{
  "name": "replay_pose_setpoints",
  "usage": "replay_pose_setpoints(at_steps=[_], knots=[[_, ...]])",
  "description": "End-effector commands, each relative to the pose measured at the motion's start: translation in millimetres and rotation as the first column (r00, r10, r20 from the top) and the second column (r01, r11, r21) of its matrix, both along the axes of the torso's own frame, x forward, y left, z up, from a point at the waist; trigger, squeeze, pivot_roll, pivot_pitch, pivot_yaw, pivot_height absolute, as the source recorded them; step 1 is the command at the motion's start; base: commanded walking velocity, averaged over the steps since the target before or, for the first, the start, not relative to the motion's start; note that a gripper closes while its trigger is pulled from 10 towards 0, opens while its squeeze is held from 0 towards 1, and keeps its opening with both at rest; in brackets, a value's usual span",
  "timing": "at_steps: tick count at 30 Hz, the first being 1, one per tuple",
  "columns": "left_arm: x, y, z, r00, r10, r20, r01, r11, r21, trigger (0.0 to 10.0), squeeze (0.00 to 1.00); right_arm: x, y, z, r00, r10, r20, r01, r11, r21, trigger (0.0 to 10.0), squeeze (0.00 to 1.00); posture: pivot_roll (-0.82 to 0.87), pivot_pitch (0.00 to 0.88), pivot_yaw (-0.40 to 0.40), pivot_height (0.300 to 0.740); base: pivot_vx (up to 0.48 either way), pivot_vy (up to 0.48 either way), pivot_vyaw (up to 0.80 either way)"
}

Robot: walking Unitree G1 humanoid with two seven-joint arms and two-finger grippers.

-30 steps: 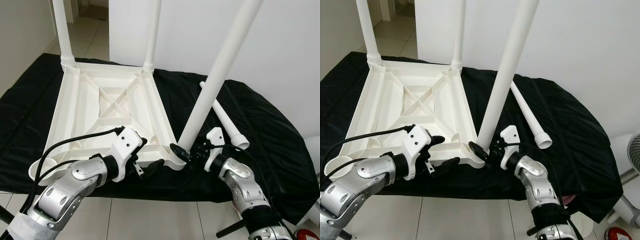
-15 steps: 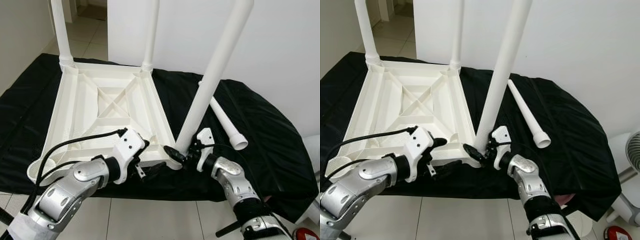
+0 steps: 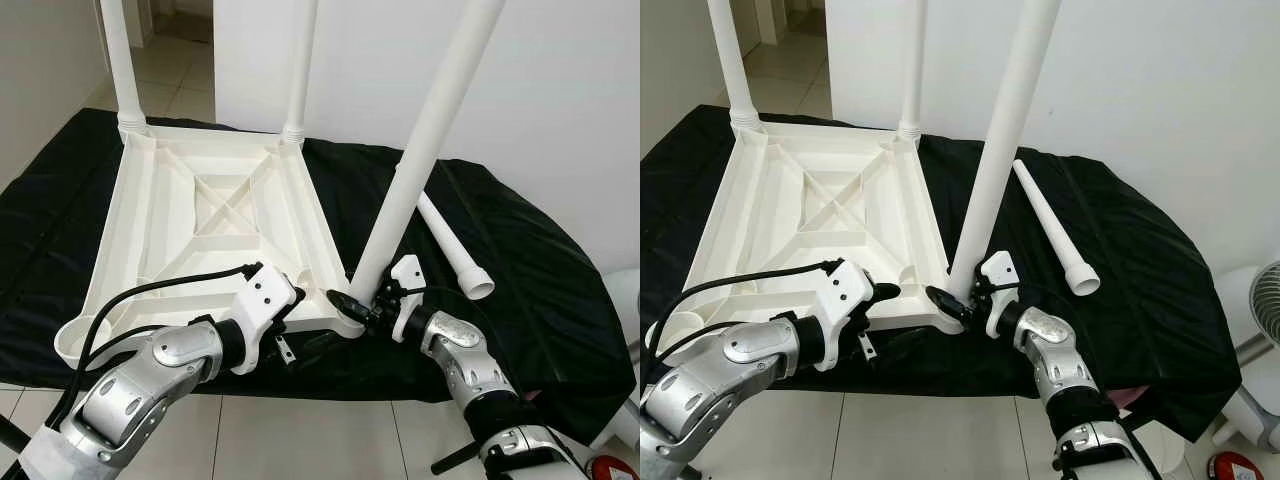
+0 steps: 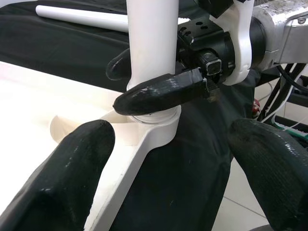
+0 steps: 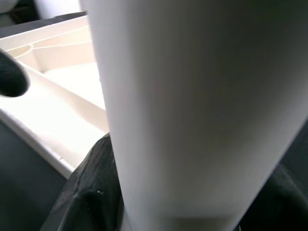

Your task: Building children table

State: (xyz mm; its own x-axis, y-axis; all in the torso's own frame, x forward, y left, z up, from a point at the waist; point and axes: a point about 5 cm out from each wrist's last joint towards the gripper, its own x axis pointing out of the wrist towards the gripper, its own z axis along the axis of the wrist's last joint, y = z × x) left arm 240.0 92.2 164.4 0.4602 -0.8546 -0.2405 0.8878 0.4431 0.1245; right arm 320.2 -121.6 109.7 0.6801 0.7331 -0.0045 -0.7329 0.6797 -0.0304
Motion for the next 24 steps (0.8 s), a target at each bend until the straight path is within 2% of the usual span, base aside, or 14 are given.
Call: replay_pose_setpoints(at_steps=[1,7,8,10,13,14,16,17,18,20,22,24], knots=[[-9.2,-6.7,-0.3,0.989,-0.145,-0.036,0.145,0.989,0.000,10.0,0.00,1.2,-2.5,-6.2,0.995,-0.088,-0.044,0.087,0.996,-0.025,10.0,0.00,0.05,0.000,-0.161,0.740,0.000,0.000,0.00],[-10.8,-7.2,-1.4,0.988,-0.147,-0.041,0.147,0.989,-0.002,10.0,0.00,1.3,-2.6,-9.3,0.977,-0.207,-0.050,0.206,0.978,-0.037,10.0,0.00,0.05,0.000,-0.165,0.740,0.000,0.000,0.00],[-10.7,-7.0,-1.8,0.988,-0.149,-0.043,0.149,0.989,0.000,10.0,0.00,-0.2,-0.7,-10.5,0.964,-0.263,-0.050,0.261,0.965,-0.036,10.0,0.00,0.05,0.000,-0.164,0.740,0.000,0.000,0.00],[-10.4,-6.9,-1.7,0.988,-0.150,-0.044,0.150,0.989,0.000,10.0,0.00,-1.1,0.3,-11.6,0.954,-0.293,-0.057,0.291,0.956,-0.038,10.0,0.00,0.05,0.000,-0.163,0.740,0.000,0.000,0.00],[-10.0,-6.9,-1.9,0.987,-0.155,-0.044,0.156,0.988,0.004,10.0,0.00,-5.2,3.2,-14.4,0.910,-0.407,-0.077,0.405,0.913,-0.044,10.0,0.00,0.04,0.000,-0.162,0.740,0.000,0.000,0.00],[-10.0,-6.9,-1.9,0.987,-0.155,-0.044,0.156,0.988,0.004,10.0,0.00,-5.2,3.2,-14.4,0.910,-0.407,-0.077,0.405,0.913,-0.044,10.0,0.00,0.04,0.000,-0.162,0.740,0.000,0.000,0.00],[-9.0,-6.3,-1.6,0.987,-0.157,-0.042,0.157,0.988,0.006,10.0,0.00,-9.9,4.2,-17.6,0.847,-0.523,-0.094,0.521,0.852,-0.045,10.0,0.00,0.04,0.000,-0.158,0.740,0.000,0.000,0.00],[-8.1,-6.2,-1.5,0.986,-0.158,-0.042,0.159,0.987,0.008,10.0,0.00,-14.3,5.1,-19.4,0.781,-0.617,-0.094,0.615,0.787,-0.050,10.0,0.00,0.04,0.000,-0.157,0.740,0.000,0.000,0.00],[-8.1,-6.2,-1.5,0.986,-0.158,-0.042,0.159,0.987,0.008,10.0,0.00,-14.3,5.1,-19.4,0.781,-0.617,-0.094,0.615,0.787,-0.050,10.0,0.00,0.04,0.000,-0.157,0.740,0.000,0.000,0.00],[-7.9,-6.6,-1.5,0.986,-0.163,-0.041,0.164,0.986,0.010,10.0,0.00,-17.3,7.2,-20.3,0.736,-0.668,-0.108,0.668,0.743,-0.043,10.0,0.00,0.04,0.000,-0.156,0.740,0.000,0.000,0.00],[-7.6,-6.8,-1.4,0.986,-0.164,-0.041,0.165,0.986,0.010,10.0,0.00,-18.8,9.4,-20.6,0.726,-0.677,-0.122,0.678,0.734,-0.041,10.0,0.00,0.04,0.000,-0.156,0.740,0.000,0.000,0.00],[-7.3,-6.6,-1.2,0.985,-0.168,-0.042,0.168,0.986,0.011,10.0,0.00,-22.5,18.3,-20.9,0.742,-0.657,-0.134,0.659,0.752,-0.036,10.0,0.00,0.03,0.000,-0.153,0.740,0.000,0.000,0.00]])
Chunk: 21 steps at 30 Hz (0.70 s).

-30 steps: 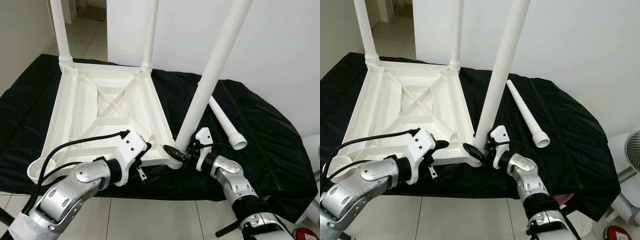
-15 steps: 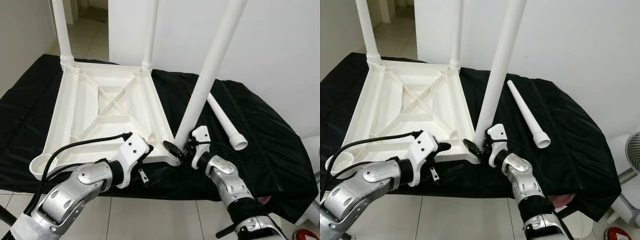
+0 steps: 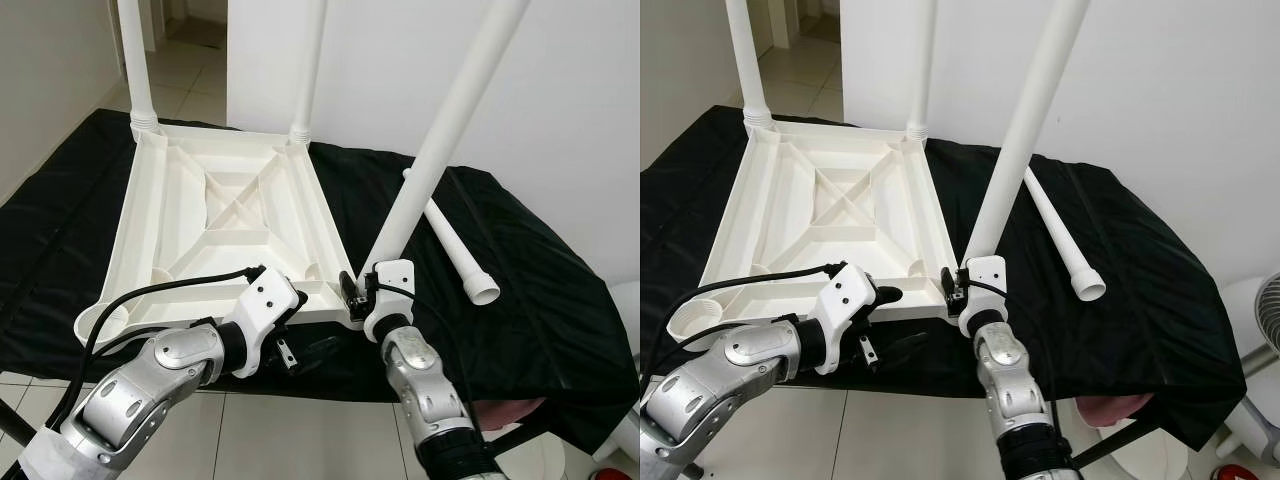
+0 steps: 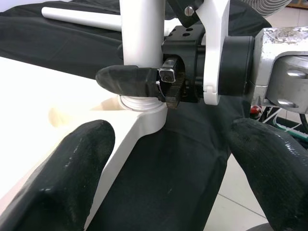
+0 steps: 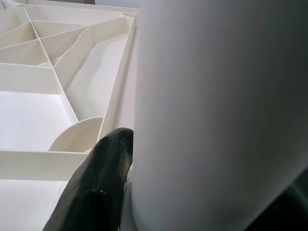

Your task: Building children table

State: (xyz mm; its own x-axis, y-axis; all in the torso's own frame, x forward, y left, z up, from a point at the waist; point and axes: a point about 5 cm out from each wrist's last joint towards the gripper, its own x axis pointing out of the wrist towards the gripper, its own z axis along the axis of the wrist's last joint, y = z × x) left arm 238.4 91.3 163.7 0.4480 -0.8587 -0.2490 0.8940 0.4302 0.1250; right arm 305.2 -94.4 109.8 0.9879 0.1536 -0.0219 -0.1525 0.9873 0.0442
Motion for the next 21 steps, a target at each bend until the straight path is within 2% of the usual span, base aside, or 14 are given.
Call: replay_pose_setpoints(at_steps=[1,10,11,15,17,21], knots=[[-5.5,-5.5,-0.6,0.987,-0.155,-0.039,0.156,0.988,0.004,10.0,0.00,-8.9,-6.6,-20.7,0.994,-0.043,-0.101,0.042,0.999,-0.016,10.0,0.00,0.03,0.000,-0.153,0.740,0.000,0.000,0.00],[-4.7,-6.7,-0.7,0.986,-0.162,-0.040,0.162,0.987,0.003,10.0,0.00,-9.5,-8.5,-16.7,0.993,-0.063,-0.095,0.062,0.998,-0.011,10.0,0.00,0.03,0.000,-0.150,0.740,0.000,0.000,0.00],[-5.2,-8.1,-0.8,0.985,-0.166,-0.041,0.166,0.986,0.000,10.0,0.00,-9.6,-8.6,-11.8,0.997,-0.043,-0.059,0.043,0.999,-0.002,10.0,1.00,0.02,0.000,-0.150,0.740,0.000,0.000,0.00],[-6.0,-9.5,-0.6,0.985,-0.169,-0.042,0.169,0.986,-0.004,10.0,0.00,-8.6,-14.7,-3.0,1.000,-0.002,0.005,0.002,1.000,0.021,10.0,1.00,0.02,0.000,-0.149,0.740,0.000,0.000,0.00],[-6.0,-9.5,-0.6,0.985,-0.169,-0.042,0.169,0.986,-0.004,10.0,0.00,-8.6,-14.7,-3.0,1.000,-0.002,0.005,0.002,1.000,0.021,10.0,1.00,0.02,0.000,-0.149,0.740,0.000,0.000,0.00],[-7.0,-10.8,-0.7,0.984,-0.170,-0.044,0.170,0.985,-0.009,10.0,0.00,-6.5,-26.2,2.1,0.998,0.042,0.046,-0.043,0.999,0.030,10.0,1.00,0.02,0.000,-0.149,0.740,0.000,0.000,0.00]])
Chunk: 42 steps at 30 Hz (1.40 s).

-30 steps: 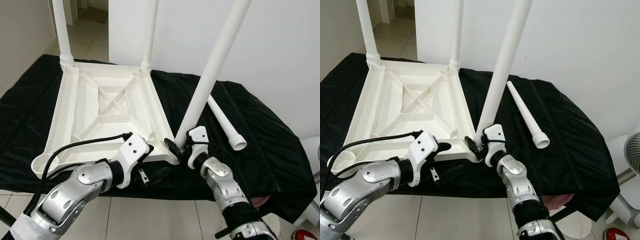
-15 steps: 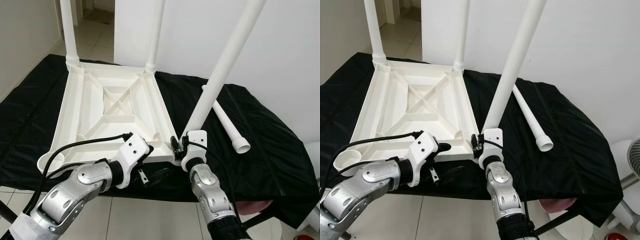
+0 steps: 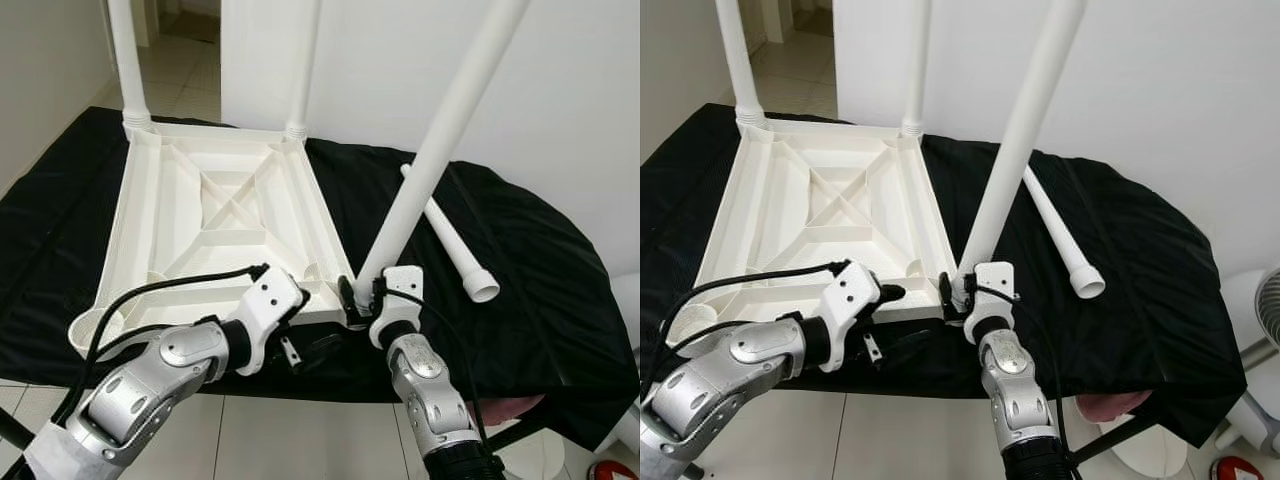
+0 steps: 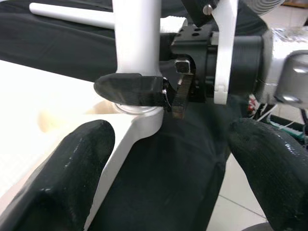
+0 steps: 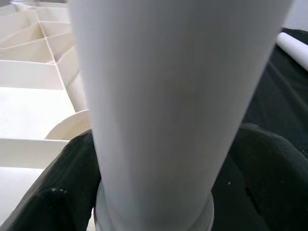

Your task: Building children table

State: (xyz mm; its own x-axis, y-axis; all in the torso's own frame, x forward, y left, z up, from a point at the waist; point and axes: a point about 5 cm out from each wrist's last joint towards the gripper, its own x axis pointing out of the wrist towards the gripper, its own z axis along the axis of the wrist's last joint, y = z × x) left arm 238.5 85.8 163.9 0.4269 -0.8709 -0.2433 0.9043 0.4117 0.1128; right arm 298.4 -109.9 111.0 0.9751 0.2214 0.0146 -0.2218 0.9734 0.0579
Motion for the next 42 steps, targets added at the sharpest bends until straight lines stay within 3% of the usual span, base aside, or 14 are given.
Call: replay_pose_setpoints(at_steps=[1,7,8,14,19,28,29,30,32,33,42], knots=[[-7.4,-5.5,-1.0,0.988,-0.149,-0.036,0.149,0.989,0.002,10.0,0.00,0.6,-12.3,1.5,1.000,-0.020,0.014,0.019,1.000,0.016,10.0,1.00,0.02,0.000,-0.149,0.740,0.000,0.000,0.00],[-7.8,-4.6,-0.1,0.988,-0.146,-0.040,0.146,0.989,0.000,10.0,0.00,3.5,-25.0,5.3,0.984,0.170,0.049,-0.168,0.985,-0.034,10.0,1.00,0.03,0.000,-0.136,0.740,0.000,0.000,0.00],[-8.0,-4.9,0.1,0.988,-0.148,-0.040,0.148,0.989,0.000,10.0,0.00,4.7,-26.6,5.7,0.976,0.214,0.052,-0.211,0.976,-0.044,10.0,0.00,0.03,0.000,-0.133,0.740,0.000,0.000,0.00],[-8.5,-5.9,0.3,0.987,-0.154,-0.042,0.154,0.988,-0.001,10.0,0.00,10.1,-27.8,7.6,0.944,0.323,0.067,-0.317,0.945,-0.084,10.0,0.00,0.03,0.000,-0.125,0.740,0.000,0.000,0.00],[-7.9,-6.4,1.6,0.986,-0.162,-0.043,0.162,0.987,0.000,10.0,0.00,24.3,-17.6,8.0,0.884,0.466,0.033,-0.457,0.877,-0.149,10.0,0.00,0.04,0.000,-0.118,0.740,0.000,0.000,0.00],[-6.9,-6.6,2.7,0.986,-0.160,-0.038,0.160,0.987,0.001,10.0,0.00,29.1,-8.0,4.0,0.830,0.557,0.001,-0.549,0.819,-0.166,10.0,0.00,0.05,0.000,-0.122,0.740,0.000,0.000,0.00],[-7.0,-6.8,3.0,0.986,-0.160,-0.036,0.160,0.987,0.001,10.0,0.00,30.1,-6.8,2.6,0.824,0.566,-0.008,-0.559,0.812,-0.169,5.0,0.00,0.05,0.000,-0.123,0.740,0.000,0.000,0.00],[-6.8,-6.8,3.1,0.987,-0.160,-0.035,0.160,0.987,0.002,10.0,0.00,31.9,-6.7,0.9,0.819,0.574,-0.014,-0.568,0.806,-0.168,3.5,0.00,0.05,0.000,-0.126,0.740,0.000,0.000,0.00],[-6.6,-6.9,3.2,0.987,-0.160,-0.034,0.160,0.987,0.002,10.0,0.00,33.1,-6.9,-0.2,0.816,0.578,-0.018,-0.572,0.803,-0.166,3.5,0.00,0.05,0.000,-0.126,0.740,0.000,0.000,0.00],[-6.5,-6.8,3.2,0.987,-0.159,-0.033,0.160,0.987,0.003,10.0,0.00,33.7,-7.4,-1.5,0.815,0.579,-0.024,-0.575,0.801,-0.164,0.0,0.00,0.05,0.000,-0.126,0.740,0.000,0.000,0.00],[-6.0,-7.7,3.0,0.987,-0.160,-0.033,0.160,0.987,0.003,10.0,0.00,31.6,-15.6,-11.1,0.823,0.566,-0.050,-0.567,0.815,-0.120,0.0,0.00,0.05,0.000,-0.126,0.740,0.000,0.000,0.00]])
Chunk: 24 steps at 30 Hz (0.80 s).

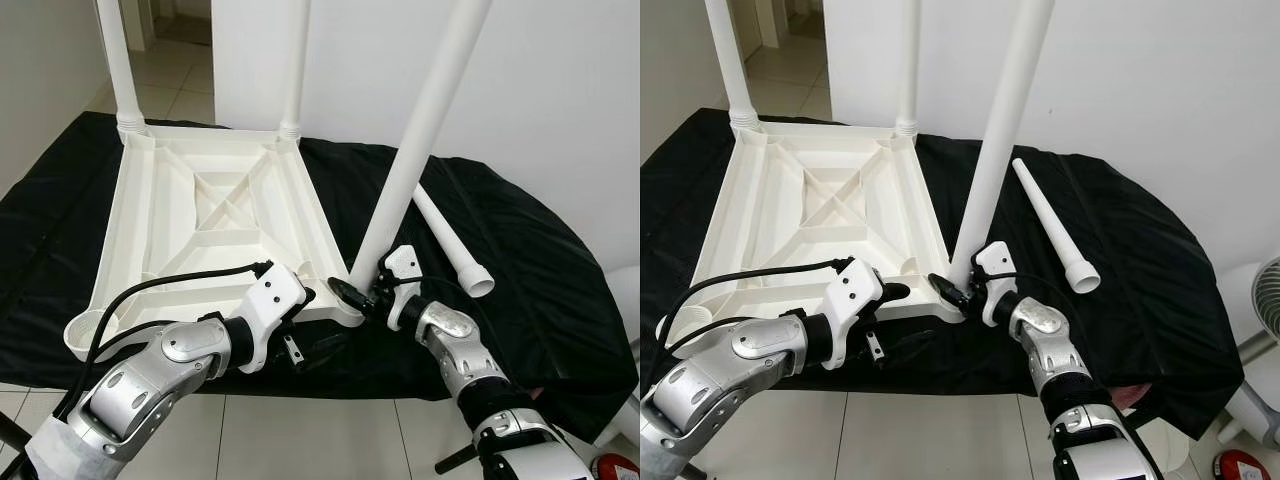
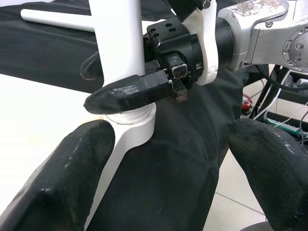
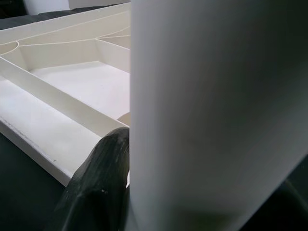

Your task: Building children table

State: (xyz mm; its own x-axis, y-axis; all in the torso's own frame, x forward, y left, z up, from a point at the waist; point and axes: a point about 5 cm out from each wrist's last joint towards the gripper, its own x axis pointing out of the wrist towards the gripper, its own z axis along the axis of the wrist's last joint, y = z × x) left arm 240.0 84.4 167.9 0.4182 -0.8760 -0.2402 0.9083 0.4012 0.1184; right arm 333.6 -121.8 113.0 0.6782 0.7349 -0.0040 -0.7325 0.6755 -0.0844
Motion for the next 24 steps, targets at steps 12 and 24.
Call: replay_pose_setpoints(at_steps=[12,24], knots=[[-11.5,-8.8,-2.5,0.986,-0.157,-0.053,0.157,0.988,-0.005,10.0,0.00,1.3,-6.7,-20.1,0.955,-0.287,-0.075,0.285,0.958,-0.043,10.0,0.00,0.04,0.000,-0.138,0.740,0.000,0.000,0.00],[-15.9,-9.0,-4.6,0.985,-0.158,-0.067,0.158,0.987,-0.009,10.0,0.00,-7.9,-0.4,-22.1,0.738,-0.660,-0.140,0.666,0.746,-0.006,10.0,0.00,0.04,0.000,-0.148,0.740,0.000,0.000,0.00]])
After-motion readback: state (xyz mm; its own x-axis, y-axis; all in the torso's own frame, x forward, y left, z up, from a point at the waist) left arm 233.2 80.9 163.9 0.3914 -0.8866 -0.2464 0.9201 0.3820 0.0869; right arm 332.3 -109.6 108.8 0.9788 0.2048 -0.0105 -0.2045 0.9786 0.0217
